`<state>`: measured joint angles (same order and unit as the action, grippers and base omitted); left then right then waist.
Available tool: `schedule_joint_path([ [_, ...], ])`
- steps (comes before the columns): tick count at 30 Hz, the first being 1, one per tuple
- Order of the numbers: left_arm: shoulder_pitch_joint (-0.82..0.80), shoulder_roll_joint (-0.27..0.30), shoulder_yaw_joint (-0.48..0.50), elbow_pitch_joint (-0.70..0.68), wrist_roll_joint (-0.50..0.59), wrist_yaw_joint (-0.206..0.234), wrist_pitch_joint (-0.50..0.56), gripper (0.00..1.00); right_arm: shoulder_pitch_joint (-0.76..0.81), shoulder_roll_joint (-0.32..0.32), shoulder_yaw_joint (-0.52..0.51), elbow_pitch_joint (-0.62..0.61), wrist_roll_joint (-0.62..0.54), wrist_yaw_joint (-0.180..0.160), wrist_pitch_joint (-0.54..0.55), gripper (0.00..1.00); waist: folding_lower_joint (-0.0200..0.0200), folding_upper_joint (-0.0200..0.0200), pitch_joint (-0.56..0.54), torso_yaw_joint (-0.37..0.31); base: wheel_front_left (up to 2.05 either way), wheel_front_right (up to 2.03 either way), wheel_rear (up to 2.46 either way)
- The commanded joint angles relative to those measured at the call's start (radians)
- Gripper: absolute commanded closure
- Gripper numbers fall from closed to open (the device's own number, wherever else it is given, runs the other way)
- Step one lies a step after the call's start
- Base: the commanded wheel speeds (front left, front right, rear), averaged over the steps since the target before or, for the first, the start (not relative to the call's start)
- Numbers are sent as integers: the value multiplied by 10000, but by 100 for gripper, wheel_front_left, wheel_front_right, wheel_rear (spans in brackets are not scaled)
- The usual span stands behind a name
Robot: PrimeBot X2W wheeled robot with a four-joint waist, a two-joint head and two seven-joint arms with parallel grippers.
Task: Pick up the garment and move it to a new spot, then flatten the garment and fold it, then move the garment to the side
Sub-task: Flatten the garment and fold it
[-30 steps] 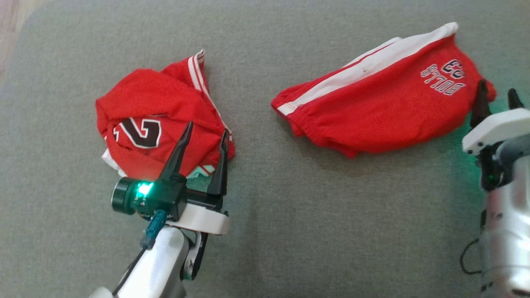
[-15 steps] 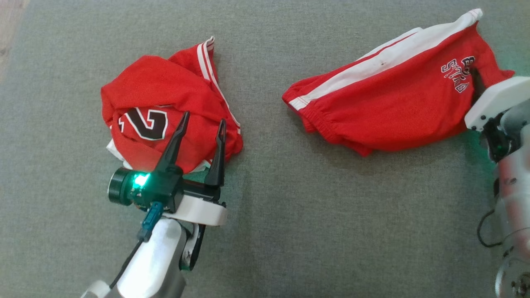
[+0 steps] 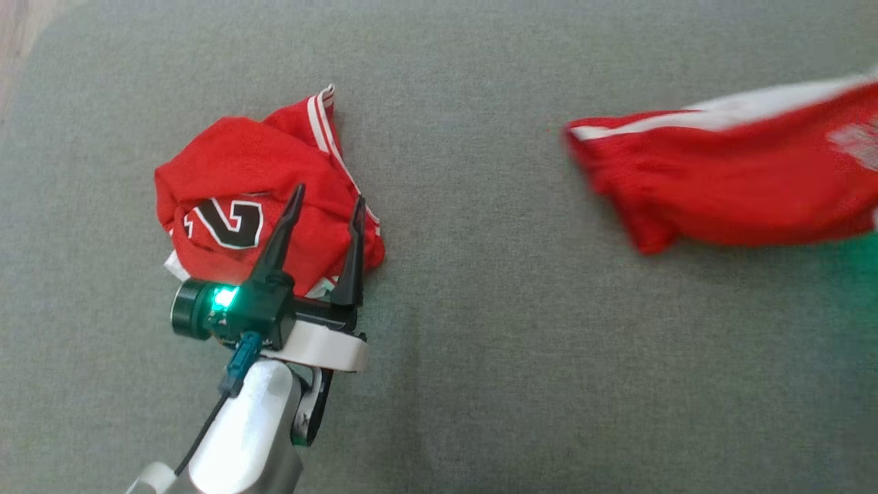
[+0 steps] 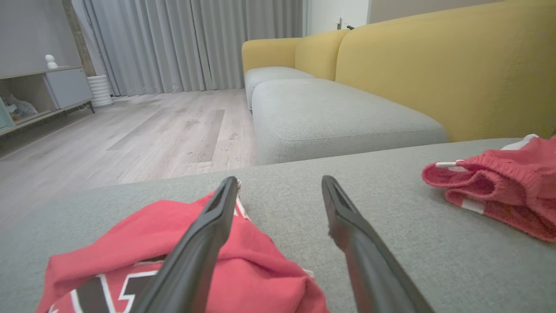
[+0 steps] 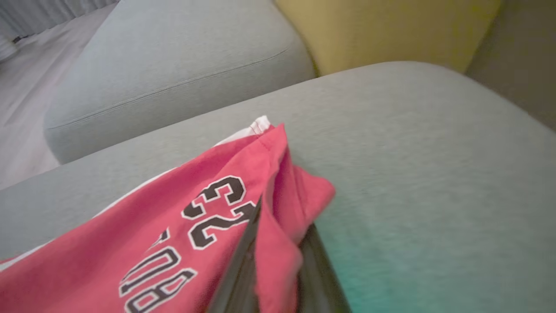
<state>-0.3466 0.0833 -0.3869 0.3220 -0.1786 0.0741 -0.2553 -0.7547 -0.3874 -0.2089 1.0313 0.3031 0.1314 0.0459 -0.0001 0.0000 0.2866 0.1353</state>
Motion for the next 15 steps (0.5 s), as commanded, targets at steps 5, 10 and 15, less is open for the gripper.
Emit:
schedule_joint_path([
  [5, -57, 6, 485, -237, 175, -134, -64, 0, 92, -886, -502, 249, -42, -7, -730, 100, 1, 0, -131, 4, 0, 0, 0],
  [10, 85, -16, 649, -229, 227, -171, -64, 0, -109, -521, -282, 191, 122, -7, -1134, 100, 1, 0, -186, -23, 0, 0, 0],
  [15, 127, -29, 725, -139, 281, -223, -64, 0, -198, -115, 327, -171, 405, -7, -1360, 100, 1, 0, -393, -40, 0, 0, 0],
])
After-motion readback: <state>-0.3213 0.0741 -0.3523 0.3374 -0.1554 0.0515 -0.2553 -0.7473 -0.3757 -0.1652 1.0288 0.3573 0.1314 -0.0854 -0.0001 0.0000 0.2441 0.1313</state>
